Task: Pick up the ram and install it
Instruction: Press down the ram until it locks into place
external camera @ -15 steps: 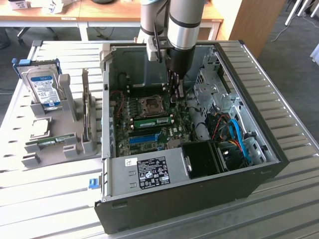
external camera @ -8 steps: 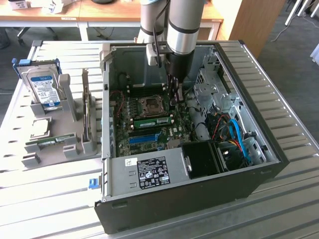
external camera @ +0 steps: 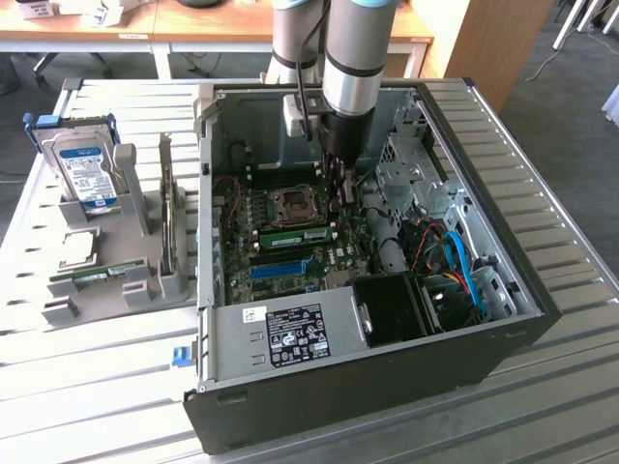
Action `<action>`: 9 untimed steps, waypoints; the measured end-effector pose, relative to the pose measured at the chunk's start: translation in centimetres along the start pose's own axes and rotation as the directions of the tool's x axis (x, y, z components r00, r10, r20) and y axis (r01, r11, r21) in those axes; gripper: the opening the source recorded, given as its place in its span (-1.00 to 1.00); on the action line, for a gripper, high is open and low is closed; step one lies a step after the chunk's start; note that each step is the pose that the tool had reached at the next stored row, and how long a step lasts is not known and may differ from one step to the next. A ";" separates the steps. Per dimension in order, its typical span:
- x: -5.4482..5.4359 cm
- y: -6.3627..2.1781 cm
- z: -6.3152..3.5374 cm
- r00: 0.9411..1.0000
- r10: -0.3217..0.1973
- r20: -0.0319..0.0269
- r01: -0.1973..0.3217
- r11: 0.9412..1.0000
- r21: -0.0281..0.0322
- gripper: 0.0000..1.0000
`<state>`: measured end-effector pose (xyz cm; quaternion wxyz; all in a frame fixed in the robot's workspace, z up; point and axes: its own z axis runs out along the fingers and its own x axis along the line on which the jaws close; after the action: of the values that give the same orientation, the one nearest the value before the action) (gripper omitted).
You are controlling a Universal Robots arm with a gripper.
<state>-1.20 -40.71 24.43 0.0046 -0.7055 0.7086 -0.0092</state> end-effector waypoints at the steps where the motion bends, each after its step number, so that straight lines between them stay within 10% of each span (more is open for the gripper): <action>1: 0.0 0.00 0.12 1.000 0.000 0.000 0.000 1.000 0.000 -0.79; 9: 0.0 0.01 0.43 1.000 0.000 0.000 0.000 1.000 0.001 -0.79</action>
<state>-1.20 -40.71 24.00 0.0048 -0.7055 0.7087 -0.0094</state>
